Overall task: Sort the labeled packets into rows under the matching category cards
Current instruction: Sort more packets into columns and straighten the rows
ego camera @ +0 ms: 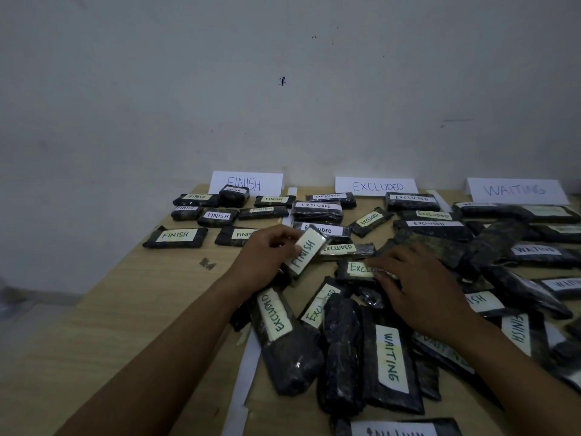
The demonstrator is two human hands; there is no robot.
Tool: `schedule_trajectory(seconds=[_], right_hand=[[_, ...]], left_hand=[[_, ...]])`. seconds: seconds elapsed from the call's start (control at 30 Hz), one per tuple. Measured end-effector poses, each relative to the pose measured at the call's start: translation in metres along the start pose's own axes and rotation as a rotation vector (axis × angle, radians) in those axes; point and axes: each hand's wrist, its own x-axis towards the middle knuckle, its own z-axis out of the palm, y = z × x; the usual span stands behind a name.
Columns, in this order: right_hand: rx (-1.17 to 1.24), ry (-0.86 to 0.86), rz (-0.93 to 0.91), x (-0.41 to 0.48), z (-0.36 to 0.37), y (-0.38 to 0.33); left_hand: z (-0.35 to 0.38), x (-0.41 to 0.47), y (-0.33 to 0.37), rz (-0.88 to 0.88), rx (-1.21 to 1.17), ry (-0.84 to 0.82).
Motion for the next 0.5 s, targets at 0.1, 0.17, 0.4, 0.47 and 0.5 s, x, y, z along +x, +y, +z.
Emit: schedule_trajectory(seconds=[0.1,0.17,0.4,0.47,0.5], right_hand=[[-0.015,0.015,-0.010,0.000,0.001,-0.001],[-0.007,0.036,-0.008,0.000,-0.001,-0.004],[0.108,0.033,-0.048,0.000,-0.006,-0.016],[0.118,0.000,-0.073,-0.001,-0.005,-0.017],[0.118,-0.008,-0.083,-0.001,-0.004,-0.016]], left_hand=[[-0.002,0.000,0.006,-0.003,-0.224,0.063],[-0.009,0.001,0.008,-0.029,-0.338,0.074],[-0.061,0.013,-0.008,-0.066,-0.023,0.149],[-0.068,0.014,-0.020,-0.114,0.116,0.128],[-0.070,0.016,-0.025,-0.133,0.173,0.108]])
